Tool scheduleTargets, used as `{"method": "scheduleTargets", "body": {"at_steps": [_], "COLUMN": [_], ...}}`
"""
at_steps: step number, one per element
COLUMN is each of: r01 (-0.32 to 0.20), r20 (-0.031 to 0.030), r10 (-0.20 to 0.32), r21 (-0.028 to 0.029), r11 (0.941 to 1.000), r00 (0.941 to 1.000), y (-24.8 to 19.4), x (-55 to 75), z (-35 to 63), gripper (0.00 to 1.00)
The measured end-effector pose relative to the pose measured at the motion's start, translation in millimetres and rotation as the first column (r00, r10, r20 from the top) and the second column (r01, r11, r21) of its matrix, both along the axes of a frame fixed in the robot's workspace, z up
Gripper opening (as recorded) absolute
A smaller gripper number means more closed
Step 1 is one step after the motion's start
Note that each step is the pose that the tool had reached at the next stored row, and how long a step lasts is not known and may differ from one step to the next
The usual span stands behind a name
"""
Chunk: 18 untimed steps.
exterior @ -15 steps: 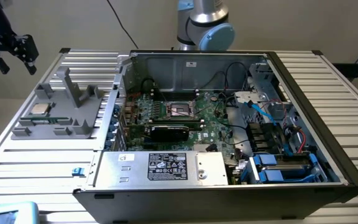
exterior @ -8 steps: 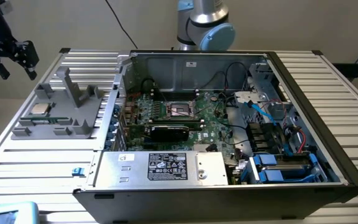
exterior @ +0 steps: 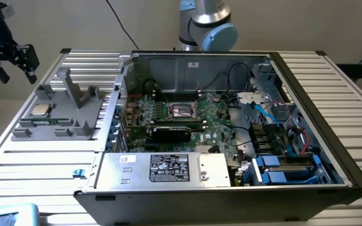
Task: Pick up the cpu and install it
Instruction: 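Pick up the cpu and move it towards the insertion slot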
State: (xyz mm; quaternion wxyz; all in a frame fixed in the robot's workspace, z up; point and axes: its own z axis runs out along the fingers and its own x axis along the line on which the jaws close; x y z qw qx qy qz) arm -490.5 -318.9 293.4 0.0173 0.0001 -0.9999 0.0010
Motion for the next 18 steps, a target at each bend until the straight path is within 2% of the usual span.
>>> {"method": "scheduleTargets", "body": {"at_steps": [3,6,8,15,18], "r01": [0.0,0.0,0.0,0.0,0.0], "r20": [0.0007,0.0004,0.0009,0.0117,0.0136], "r10": [0.0,0.0,0.0,0.0,0.0], "r21": [0.0016,0.0135,0.0177,0.018,0.018], "r11": [1.0,0.9999,0.9998,0.9998,0.9998], "r00": [1.0,1.0,1.0,0.9999,0.9999], "y": [-0.1,-0.3,-1.2,-3.9,-4.2], "x": [-0.9,-1.5,-1.7,-5.1,-6.0], "z": [-5.2,-9.0,-12.6,-25.0,-30.5], "gripper": [0.75,0.75,0.75,0.75,0.75]}}
